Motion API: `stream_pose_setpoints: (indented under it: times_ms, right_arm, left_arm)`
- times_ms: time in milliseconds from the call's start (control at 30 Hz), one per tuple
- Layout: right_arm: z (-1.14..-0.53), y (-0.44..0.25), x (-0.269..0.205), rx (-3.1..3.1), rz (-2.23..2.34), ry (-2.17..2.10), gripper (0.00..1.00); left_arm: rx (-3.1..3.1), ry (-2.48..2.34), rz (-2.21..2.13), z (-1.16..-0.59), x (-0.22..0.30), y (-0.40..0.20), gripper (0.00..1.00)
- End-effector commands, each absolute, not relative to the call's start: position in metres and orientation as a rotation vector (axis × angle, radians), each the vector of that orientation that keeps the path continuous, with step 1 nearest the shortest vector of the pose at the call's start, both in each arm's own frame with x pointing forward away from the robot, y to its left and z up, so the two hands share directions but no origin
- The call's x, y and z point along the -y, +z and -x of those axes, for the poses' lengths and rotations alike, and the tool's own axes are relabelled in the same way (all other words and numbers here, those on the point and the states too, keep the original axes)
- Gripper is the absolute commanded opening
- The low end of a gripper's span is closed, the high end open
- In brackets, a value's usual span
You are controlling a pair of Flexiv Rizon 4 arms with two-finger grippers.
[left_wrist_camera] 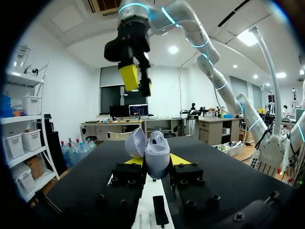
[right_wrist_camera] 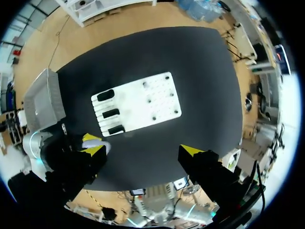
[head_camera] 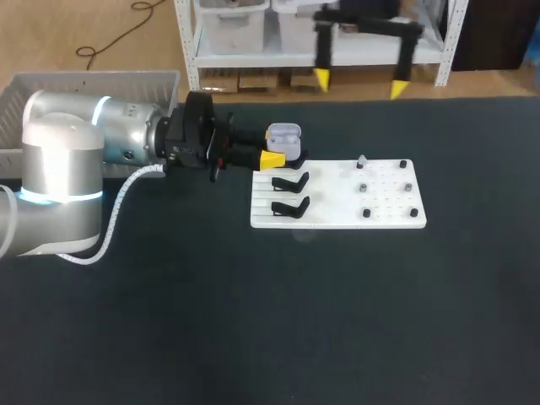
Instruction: Pick up each earbud case from the left stands, insert the matching earbuds, close the lid, and place the case in the box.
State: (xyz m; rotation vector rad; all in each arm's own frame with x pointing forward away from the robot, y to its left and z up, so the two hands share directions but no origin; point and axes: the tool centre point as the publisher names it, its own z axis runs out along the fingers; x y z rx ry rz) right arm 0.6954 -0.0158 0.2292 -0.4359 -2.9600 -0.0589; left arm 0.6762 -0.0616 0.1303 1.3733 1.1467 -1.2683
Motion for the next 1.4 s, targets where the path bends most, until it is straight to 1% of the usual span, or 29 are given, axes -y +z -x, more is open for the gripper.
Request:
stream_pose_setpoints:
  times_ms: [33, 333, 1133, 1233, 1400]
  right_arm:
    - [-0.692, 0.224, 0.054, 2.985, 0.368, -0.512, 1.0]
    - [-0.716, 0.211, 0.072, 3.002, 0.262, -0.425, 1.0]
    - [-0.716, 0.211, 0.072, 3.002, 0.262, -0.425, 1.0]
    - [-0.736, 0.206, 0.078, 3.019, 0.271, -0.522, 1.0]
    - [-0.756, 0.205, 0.077, 3.146, 0.217, -0.499, 1.0]
  left_arm:
    - [-1.147, -1.269, -1.376, -0.677, 0.062, 0.13, 0.0]
    - [-1.147, -1.269, -1.376, -0.677, 0.062, 0.13, 0.0]
    - [-1.147, -1.269, -1.376, -0.677, 0.062, 0.13, 0.0]
    - [-1.147, -1.269, -1.376, -0.677, 0.062, 0.13, 0.0]
    - [-1.147, -1.269, -1.376, -0.677, 0.062, 0.13, 0.0]
